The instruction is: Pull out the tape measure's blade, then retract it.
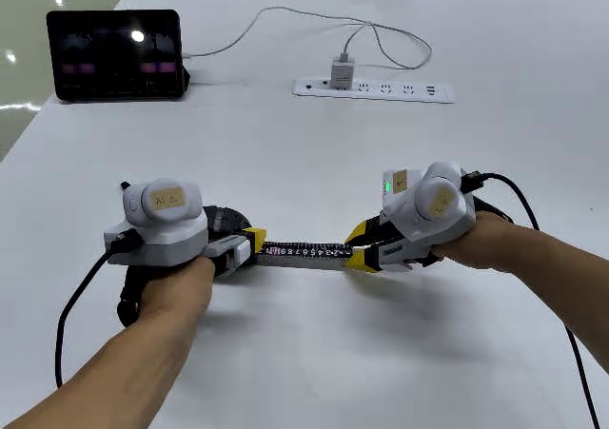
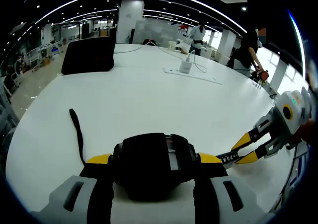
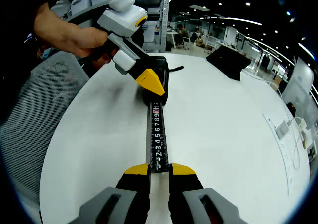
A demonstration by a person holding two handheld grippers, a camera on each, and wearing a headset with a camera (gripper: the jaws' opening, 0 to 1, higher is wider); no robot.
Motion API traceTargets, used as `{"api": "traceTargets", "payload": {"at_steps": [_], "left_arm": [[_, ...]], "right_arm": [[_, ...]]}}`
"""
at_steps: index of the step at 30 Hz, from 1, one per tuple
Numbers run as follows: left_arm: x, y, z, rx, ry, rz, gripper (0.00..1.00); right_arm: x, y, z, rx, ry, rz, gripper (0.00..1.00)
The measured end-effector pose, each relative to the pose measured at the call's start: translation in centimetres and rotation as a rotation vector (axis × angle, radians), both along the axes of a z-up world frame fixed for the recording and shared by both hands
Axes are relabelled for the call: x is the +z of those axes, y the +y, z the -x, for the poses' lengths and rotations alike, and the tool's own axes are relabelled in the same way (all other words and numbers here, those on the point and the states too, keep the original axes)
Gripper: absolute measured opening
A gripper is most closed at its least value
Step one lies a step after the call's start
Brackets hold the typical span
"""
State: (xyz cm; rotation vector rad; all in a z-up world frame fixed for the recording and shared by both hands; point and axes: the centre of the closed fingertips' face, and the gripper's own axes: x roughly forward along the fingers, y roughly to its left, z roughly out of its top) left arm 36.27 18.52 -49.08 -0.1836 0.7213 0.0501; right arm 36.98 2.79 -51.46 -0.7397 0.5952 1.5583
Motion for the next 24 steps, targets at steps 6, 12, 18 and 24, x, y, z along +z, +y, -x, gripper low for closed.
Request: {"api": "traceTargets", "payload": {"at_steps": [6,12,18,24], "left_arm": [[0.0,0.0,0.1,0.0,0.0,0.002,0.6],[0.0,0.0,0.1,0.001,0.0,0.007,0.6],[0.0,0.0,0.1,-0.002,0.0,0.005,0.6],[0.1,0.0,0.1,-0.001,0.001,0.008,0.6]], "right_arm": [[0.0,0.5,0.1,0.002,0.001,-0.003,0.1],[-0.1,1.2,0.1,0.005,0.003,-0.009,0.1],[-0.1,1.9,0.3,0.007,0.004,-0.014,0.1],[-0.1,2.5,0.3,0.007,0.007,-0.02,0.1]]}}
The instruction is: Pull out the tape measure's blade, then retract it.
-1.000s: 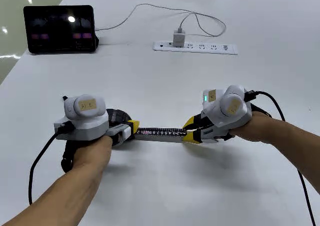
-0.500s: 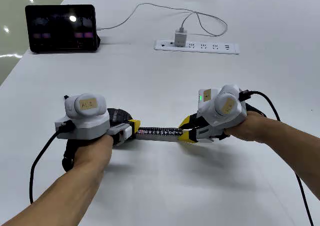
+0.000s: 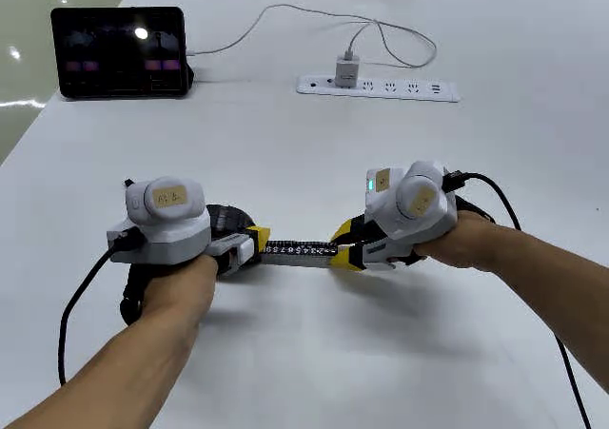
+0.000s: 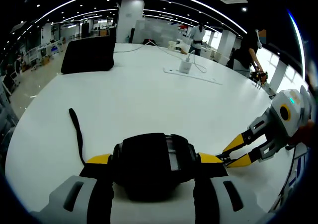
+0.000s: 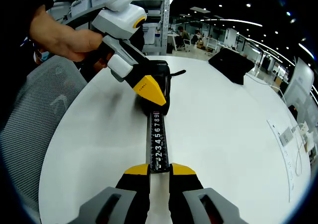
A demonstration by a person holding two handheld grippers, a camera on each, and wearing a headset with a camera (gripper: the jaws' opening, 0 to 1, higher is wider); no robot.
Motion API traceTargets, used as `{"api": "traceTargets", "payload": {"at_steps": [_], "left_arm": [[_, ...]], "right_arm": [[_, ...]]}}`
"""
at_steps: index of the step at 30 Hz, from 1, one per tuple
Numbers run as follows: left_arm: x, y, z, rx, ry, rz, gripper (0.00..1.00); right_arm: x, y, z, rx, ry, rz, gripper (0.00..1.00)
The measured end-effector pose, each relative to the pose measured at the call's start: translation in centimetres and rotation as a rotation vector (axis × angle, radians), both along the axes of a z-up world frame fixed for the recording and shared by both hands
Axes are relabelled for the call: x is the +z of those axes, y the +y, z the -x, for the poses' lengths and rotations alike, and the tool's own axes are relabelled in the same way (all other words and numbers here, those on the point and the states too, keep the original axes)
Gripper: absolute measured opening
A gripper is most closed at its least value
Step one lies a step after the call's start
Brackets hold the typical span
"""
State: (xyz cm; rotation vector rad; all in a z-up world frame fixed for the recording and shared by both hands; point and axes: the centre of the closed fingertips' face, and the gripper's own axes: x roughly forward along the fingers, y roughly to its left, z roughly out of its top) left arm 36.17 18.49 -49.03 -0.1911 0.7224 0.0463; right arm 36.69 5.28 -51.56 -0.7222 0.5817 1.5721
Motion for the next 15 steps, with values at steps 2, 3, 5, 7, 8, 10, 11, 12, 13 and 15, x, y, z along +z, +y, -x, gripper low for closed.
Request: {"api": "traceTargets", "payload": {"at_steps": [2,3,5,7,8,10,11,12,13,15], "left_arm": [[0.0,0.0,0.0,0.002,0.0,0.001,0.6],[0.0,0.0,0.0,0.002,-0.001,0.001,0.6],[0.0,0.0,0.0,0.001,-0.001,0.002,0.6],[0.0,0.0,0.0,0.002,-0.001,0.003,0.6],[0.0,0.0,-0.1,0.001,0.0,0.003,0.6],[0.0,0.0,-0.1,0.002,-0.001,0.003,0.6],[-0.1,0.0,-0.1,0.001,0.0,0.003,0.6],[-0.1,0.0,-0.1,0.002,0.0,0.004,0.6],[-0.1,0.0,-0.1,0.001,0.0,0.004,0.6],[-0.1,0.0,-0.1,0.001,0.0,0.005,0.6]], "right_arm": [[0.0,0.2,0.0,0.001,0.0,-0.001,0.1],[0.0,0.3,0.0,0.001,-0.001,-0.001,0.1],[0.0,0.4,0.0,0.003,0.0,-0.002,0.11],[0.0,0.6,0.0,0.004,0.0,-0.003,0.11],[0.0,0.7,0.0,0.004,0.0,-0.004,0.11],[0.0,0.9,0.0,0.005,0.0,-0.005,0.11],[0.0,1.0,0.0,0.006,0.001,-0.006,0.11],[0.0,1.0,0.1,0.007,0.001,-0.007,0.11],[-0.1,1.2,0.1,0.008,0.001,-0.008,0.11],[-0.1,1.3,0.1,0.008,0.003,-0.01,0.11]]}}
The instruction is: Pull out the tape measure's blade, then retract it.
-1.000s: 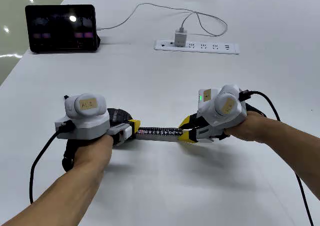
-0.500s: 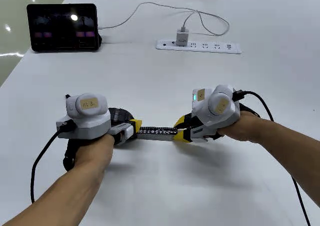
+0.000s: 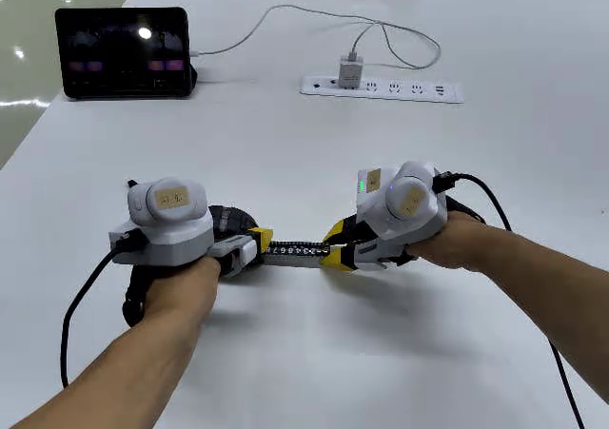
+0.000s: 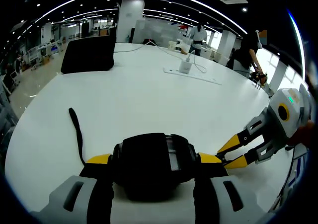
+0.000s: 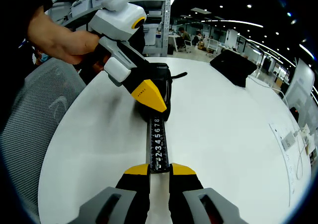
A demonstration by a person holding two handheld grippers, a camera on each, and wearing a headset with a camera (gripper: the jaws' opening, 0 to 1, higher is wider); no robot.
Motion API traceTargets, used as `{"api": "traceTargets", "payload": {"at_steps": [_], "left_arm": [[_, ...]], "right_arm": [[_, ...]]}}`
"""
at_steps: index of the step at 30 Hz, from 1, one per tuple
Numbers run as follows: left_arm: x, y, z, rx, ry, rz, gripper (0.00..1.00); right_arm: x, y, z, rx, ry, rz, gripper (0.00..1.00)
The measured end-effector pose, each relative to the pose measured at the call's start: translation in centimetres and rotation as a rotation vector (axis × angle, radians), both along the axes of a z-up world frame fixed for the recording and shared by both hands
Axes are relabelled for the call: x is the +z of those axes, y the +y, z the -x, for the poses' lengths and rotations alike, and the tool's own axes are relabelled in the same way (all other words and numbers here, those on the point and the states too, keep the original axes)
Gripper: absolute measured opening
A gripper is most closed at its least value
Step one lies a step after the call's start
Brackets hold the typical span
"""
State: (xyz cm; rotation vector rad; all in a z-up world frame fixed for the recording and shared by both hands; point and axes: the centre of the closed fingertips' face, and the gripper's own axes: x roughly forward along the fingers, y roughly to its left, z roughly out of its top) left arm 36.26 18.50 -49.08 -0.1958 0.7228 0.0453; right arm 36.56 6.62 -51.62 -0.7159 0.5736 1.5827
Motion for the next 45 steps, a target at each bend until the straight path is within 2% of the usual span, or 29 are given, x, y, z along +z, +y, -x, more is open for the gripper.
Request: {"api": "traceTargets", "payload": {"at_steps": [17,45], "left_arm": [[-0.1,0.0,0.0,0.001,0.001,0.004,0.6],[0.1,0.1,0.1,0.002,0.0,0.023,0.61]], "right_arm": [[-0.1,1.8,0.3,0.001,0.013,-0.018,0.11],[0.0,5.5,1.0,0.025,0.008,-0.048,0.11]]}}
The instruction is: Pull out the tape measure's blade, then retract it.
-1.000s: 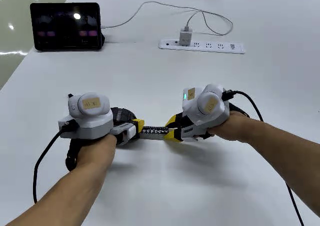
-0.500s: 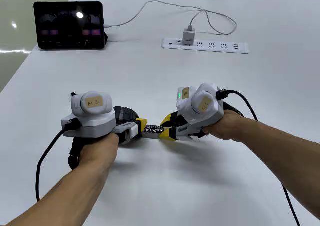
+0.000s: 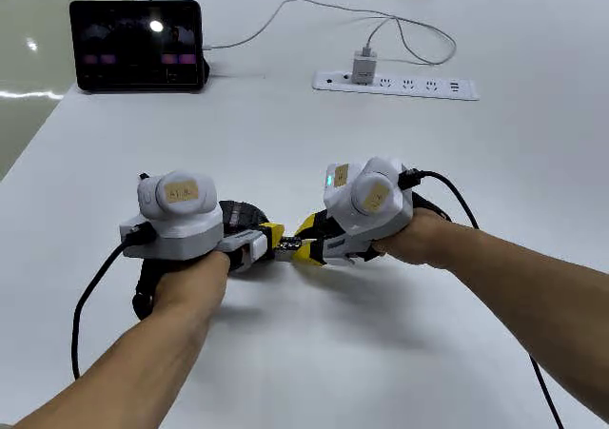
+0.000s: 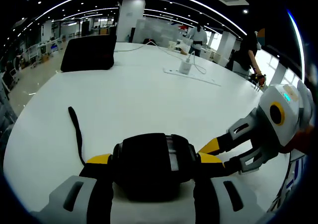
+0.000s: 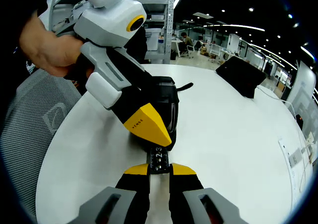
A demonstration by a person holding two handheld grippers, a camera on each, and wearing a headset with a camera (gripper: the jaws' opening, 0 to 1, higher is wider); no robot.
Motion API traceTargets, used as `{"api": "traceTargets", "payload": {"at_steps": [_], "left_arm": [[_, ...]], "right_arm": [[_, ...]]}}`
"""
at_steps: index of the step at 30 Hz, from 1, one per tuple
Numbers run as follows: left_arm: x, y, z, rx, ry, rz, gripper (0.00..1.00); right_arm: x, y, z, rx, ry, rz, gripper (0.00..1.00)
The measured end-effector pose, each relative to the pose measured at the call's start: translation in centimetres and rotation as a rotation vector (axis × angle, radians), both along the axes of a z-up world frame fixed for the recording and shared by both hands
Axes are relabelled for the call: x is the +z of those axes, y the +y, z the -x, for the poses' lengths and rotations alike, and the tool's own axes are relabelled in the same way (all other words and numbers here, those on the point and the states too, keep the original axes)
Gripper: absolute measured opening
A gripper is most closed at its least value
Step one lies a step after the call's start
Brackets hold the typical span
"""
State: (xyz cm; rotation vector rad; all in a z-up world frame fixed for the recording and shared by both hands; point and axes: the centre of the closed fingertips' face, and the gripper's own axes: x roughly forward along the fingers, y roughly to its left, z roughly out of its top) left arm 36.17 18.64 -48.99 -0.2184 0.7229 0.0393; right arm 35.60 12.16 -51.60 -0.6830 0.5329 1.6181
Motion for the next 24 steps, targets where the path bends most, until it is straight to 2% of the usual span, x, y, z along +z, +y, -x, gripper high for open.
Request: {"api": "traceTargets", "payload": {"at_steps": [18,24], "left_arm": [[0.0,0.0,-0.1,0.005,0.002,0.008,0.61],[0.0,-0.1,-0.1,0.001,0.003,0.007,0.61]], "right_arm": [[0.0,1.4,0.3,-0.006,0.018,-0.025,0.11],[-0.1,1.4,0.2,0.0,0.007,-0.023,0.11]]}}
